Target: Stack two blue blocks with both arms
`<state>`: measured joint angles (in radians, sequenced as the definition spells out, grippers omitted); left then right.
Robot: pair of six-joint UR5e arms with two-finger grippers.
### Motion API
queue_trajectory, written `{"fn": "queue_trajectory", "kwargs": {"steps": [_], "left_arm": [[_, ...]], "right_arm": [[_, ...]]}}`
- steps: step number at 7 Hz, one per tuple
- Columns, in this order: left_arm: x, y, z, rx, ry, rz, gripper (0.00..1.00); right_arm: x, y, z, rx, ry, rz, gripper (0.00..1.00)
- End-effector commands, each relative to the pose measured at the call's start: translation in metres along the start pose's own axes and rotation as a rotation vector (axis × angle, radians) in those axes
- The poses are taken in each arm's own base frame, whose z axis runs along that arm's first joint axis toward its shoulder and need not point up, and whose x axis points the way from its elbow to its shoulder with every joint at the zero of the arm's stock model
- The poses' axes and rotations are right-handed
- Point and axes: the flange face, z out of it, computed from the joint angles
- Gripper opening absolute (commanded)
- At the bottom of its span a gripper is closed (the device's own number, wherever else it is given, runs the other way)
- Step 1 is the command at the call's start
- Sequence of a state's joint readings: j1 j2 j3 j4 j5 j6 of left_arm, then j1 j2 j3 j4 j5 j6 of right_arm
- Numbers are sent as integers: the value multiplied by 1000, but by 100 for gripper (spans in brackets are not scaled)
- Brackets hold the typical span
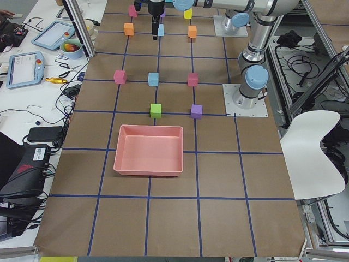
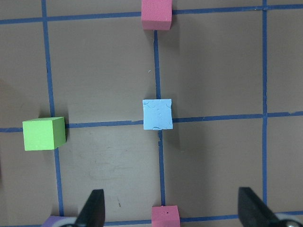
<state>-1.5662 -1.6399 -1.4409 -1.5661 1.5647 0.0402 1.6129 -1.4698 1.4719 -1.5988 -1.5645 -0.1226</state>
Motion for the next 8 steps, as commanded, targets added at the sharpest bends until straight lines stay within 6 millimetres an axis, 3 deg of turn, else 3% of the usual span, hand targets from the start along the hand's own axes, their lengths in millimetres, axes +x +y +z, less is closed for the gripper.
{"fn": "queue_trajectory", "kwargs": {"steps": [1,2,3,5,6,7,8], "left_arm": [[0,1,2,-1,0,-2,100],[0,1,1,0,0,-2,100],[4,5,-4,7,8,-14,100],[5,8,1,-4,11,-7,100],[5,12,9,-19,12,-13,100],[5,16,11,-24,12,-13,100],[5,15,11,-22,12,-11,100]], "right_arm": [[5,-22,73,-21,-5,5,100],[15,-56,139,-24,8,-1,100],[27,-68,186,-86,-1,7,100],[49,-47,246,-112,13,-14,100],[49,-34,284,-76,15,-18,100],[48,-31,298,-86,10,-18,86],[47,-30,301,-105,3,-18,51]]}}
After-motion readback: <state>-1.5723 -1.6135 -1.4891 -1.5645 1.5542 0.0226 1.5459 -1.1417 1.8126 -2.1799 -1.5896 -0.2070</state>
